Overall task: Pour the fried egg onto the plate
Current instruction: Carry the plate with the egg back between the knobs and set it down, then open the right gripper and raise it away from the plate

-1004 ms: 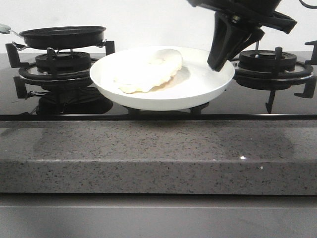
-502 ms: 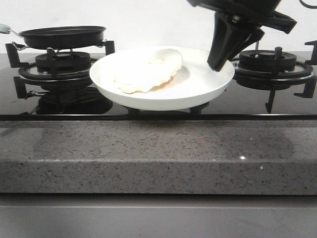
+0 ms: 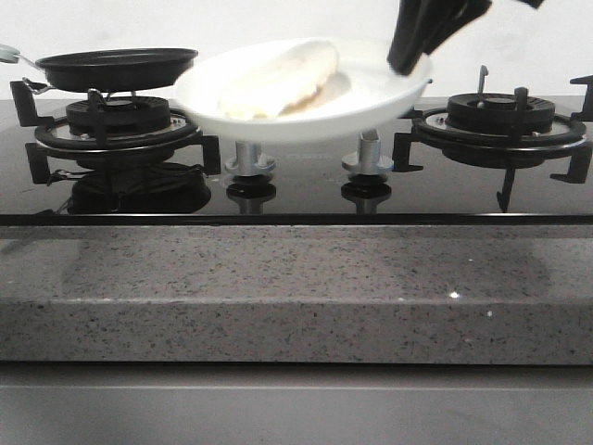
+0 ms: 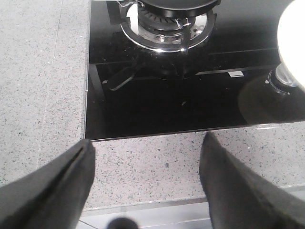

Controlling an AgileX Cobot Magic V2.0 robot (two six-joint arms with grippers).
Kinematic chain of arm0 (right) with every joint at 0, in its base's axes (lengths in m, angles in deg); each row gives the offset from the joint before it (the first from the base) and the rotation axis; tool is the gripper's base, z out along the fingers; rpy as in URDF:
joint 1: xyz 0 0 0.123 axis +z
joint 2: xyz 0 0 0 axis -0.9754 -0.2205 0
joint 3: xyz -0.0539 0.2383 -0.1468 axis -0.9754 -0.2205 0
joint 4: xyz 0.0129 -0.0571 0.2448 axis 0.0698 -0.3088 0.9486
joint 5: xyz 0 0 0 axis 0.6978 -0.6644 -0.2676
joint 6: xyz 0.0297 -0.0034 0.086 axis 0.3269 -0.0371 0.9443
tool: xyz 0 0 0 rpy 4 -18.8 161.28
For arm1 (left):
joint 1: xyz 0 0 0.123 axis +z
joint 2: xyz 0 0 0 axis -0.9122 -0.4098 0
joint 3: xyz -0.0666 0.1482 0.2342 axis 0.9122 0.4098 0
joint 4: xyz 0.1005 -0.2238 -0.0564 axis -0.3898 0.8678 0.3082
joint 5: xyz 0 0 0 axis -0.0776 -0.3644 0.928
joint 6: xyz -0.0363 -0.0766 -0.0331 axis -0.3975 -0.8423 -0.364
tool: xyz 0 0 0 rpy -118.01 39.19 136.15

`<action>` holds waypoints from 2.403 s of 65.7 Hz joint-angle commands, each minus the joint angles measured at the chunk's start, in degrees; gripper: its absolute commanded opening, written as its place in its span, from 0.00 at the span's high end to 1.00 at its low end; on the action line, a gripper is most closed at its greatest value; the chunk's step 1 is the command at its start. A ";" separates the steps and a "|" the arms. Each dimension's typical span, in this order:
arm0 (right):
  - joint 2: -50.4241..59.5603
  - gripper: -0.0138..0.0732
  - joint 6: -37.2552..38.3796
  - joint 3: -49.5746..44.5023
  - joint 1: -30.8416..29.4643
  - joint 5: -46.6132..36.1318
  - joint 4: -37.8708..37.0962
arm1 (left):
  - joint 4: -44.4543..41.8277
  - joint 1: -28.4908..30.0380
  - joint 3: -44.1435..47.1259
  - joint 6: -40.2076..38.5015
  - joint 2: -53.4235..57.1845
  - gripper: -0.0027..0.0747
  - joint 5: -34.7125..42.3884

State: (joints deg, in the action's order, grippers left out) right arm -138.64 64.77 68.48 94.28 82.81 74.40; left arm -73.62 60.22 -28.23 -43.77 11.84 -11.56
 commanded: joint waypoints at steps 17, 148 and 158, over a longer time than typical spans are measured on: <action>-10.39 0.92 8.45 20.52 -5.09 4.84 1.20 | 0.09 -0.46 -1.30 -0.43 -0.10 0.37 4.08; 45.04 0.45 1.25 -31.47 -2.32 -11.14 -5.85 | 0.09 -0.46 -1.30 -0.43 -0.10 0.37 4.18; 57.05 0.45 1.25 -40.31 -2.32 -11.25 -7.25 | 0.09 -0.46 -1.30 -0.43 -0.10 0.37 4.18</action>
State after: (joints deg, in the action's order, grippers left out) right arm -86.94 66.73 30.03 92.05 75.47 67.91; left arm -73.62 60.22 -28.23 -43.77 11.84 -11.34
